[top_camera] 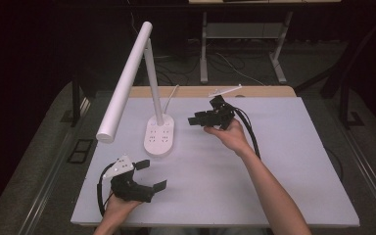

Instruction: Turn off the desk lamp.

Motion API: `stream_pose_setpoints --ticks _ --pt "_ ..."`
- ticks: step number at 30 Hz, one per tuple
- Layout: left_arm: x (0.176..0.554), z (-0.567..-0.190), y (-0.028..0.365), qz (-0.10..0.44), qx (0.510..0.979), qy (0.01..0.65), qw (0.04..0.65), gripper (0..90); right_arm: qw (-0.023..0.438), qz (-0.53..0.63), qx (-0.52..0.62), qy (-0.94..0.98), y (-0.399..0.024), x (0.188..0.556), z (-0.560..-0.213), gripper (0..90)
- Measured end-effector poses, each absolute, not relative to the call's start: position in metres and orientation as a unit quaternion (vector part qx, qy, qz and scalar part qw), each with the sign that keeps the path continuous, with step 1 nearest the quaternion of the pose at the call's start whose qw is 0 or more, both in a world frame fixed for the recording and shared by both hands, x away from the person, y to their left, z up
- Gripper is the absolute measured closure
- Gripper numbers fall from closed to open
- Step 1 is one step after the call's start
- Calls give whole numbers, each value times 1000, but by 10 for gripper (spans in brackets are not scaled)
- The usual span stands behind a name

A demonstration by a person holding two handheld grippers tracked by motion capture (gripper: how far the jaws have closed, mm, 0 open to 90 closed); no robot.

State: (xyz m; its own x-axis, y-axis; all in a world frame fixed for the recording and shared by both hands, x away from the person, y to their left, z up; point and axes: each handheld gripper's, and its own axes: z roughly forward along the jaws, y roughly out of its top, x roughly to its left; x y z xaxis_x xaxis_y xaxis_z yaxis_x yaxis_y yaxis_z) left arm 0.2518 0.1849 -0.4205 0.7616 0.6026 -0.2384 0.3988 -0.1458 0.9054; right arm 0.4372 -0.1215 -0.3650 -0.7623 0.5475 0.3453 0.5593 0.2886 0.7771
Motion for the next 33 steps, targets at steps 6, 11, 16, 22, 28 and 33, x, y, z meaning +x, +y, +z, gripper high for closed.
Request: stream_pose_setpoints --ticks 6,11,16,22,28,33 --pt "252 -421 184 89 752 333 562 0 -14 -485 -354 -799 -143 414 -360 258" --pt "252 -421 184 88 754 332 559 0 -30 -487 -355 -797 -166 393 -357 133" --pt "251 -422 182 86 757 330 558 0 -38 -489 -360 -793 -188 370 -354 1" --pt "252 -422 181 86 757 329 558 0 -37 -492 -368 -788 -214 344 -356 7" --pt "251 -421 181 86 758 328 557 0 -37 -495 -384 -779 -238 321 -363 7" --pt "251 -421 182 89 759 328 555 0 -45 -492 -395 -774 -255 301 -373 7"
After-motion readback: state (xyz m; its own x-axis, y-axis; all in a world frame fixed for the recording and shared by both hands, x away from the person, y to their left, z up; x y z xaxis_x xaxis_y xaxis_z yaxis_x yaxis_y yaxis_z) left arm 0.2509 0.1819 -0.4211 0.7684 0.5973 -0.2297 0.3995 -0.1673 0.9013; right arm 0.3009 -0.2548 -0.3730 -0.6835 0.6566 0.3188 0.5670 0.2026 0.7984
